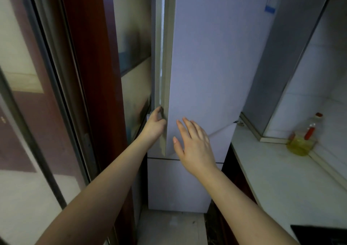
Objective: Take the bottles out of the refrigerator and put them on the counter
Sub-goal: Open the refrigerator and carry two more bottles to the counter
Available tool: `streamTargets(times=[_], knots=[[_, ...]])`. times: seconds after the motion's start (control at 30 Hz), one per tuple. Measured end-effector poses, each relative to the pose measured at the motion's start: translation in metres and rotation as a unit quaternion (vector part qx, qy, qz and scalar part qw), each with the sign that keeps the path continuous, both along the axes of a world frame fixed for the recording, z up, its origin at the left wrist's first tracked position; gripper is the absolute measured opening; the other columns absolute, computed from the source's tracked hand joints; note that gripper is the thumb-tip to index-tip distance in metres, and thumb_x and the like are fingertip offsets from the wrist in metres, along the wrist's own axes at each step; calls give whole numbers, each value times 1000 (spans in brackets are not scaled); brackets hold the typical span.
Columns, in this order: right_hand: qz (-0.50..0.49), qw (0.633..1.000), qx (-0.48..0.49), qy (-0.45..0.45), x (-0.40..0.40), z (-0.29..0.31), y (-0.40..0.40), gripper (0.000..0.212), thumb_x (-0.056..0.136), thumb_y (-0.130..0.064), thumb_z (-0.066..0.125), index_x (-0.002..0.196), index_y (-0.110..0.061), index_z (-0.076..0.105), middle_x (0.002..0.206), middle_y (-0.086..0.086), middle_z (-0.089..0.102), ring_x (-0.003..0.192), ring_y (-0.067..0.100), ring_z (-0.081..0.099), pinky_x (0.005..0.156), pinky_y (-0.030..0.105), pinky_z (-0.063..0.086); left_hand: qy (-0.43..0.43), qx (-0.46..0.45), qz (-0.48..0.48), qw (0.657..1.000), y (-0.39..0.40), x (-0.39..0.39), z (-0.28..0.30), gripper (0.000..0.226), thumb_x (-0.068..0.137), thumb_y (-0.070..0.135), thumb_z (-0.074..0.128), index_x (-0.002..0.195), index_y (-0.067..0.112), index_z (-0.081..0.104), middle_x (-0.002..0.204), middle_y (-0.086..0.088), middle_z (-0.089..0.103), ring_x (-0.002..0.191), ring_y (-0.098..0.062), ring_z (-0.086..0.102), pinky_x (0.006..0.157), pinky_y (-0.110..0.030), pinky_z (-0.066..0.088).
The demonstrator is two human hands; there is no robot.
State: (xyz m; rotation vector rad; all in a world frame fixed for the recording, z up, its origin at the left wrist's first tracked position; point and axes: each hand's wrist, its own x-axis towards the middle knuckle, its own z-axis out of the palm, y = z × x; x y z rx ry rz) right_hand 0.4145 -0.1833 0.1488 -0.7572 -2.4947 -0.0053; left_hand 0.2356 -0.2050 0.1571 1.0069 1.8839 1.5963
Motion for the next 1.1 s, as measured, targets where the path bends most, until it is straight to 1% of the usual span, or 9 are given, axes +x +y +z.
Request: streamTargets(times=[0.13,0.3,0.37,0.43,0.53,0.67,0.8,0.9,1.1], knots=[[14,1000,5,12,-2,4,-2,59,102,-46,28,155,-22,24,163,1,22,149,24,18,120,39,12,3,-14,-12,1000,-2,0,-2,79,88,6,52,154,33,18,148,-9,46,131,-27,49,102,-37,46],[23,999,7,29,0,7,-8,60,101,-48,23,155,-22,25,162,1,24,149,23,20,120,39,14,65,-36,-60,995,-12,13,-10,86,90,1,49,156,27,1,163,-3,12,145,-12,20,117,-33,26],[26,999,-2,40,1,8,-10,56,103,-43,32,154,-21,26,162,2,25,149,24,20,120,40,16,103,-40,-56,992,-14,19,-16,84,91,1,50,156,23,1,163,-4,12,147,-17,22,119,-38,26],[25,998,-3,54,2,11,-11,53,104,-37,35,154,-20,28,161,3,26,148,25,22,120,41,17,142,-23,-54,988,-17,25,-20,78,94,2,50,156,22,9,162,-1,19,145,-19,30,116,-34,31],[17,997,1,71,7,18,-11,51,105,-34,36,153,-19,31,161,3,27,148,24,22,120,39,17,176,15,-78,981,-23,27,-22,66,95,-1,50,153,21,27,158,3,28,136,-7,40,101,-10,37],[56,992,-20,109,11,25,-17,51,104,-34,39,153,-20,31,160,0,28,147,19,22,119,34,19,296,19,-99,950,-30,28,-25,58,92,0,49,144,25,45,148,6,40,117,5,45,86,5,32],[90,991,-46,84,13,23,-19,53,105,-35,37,155,-23,25,162,-2,21,148,15,20,120,34,22,328,13,-70,942,-28,33,-35,50,96,15,50,145,21,41,143,2,47,117,3,45,82,1,32],[56,994,-76,56,19,17,-14,55,105,-35,37,156,-21,23,164,1,15,150,17,15,120,37,21,332,-16,-80,940,-23,34,-43,56,92,7,52,144,24,41,141,4,48,115,4,44,81,2,32],[10,995,-78,67,33,12,-10,56,104,-40,36,155,-20,24,165,0,13,149,16,14,121,36,18,304,-70,-110,944,-17,29,-56,61,91,6,51,146,31,39,142,4,44,115,-4,46,91,-20,40]])
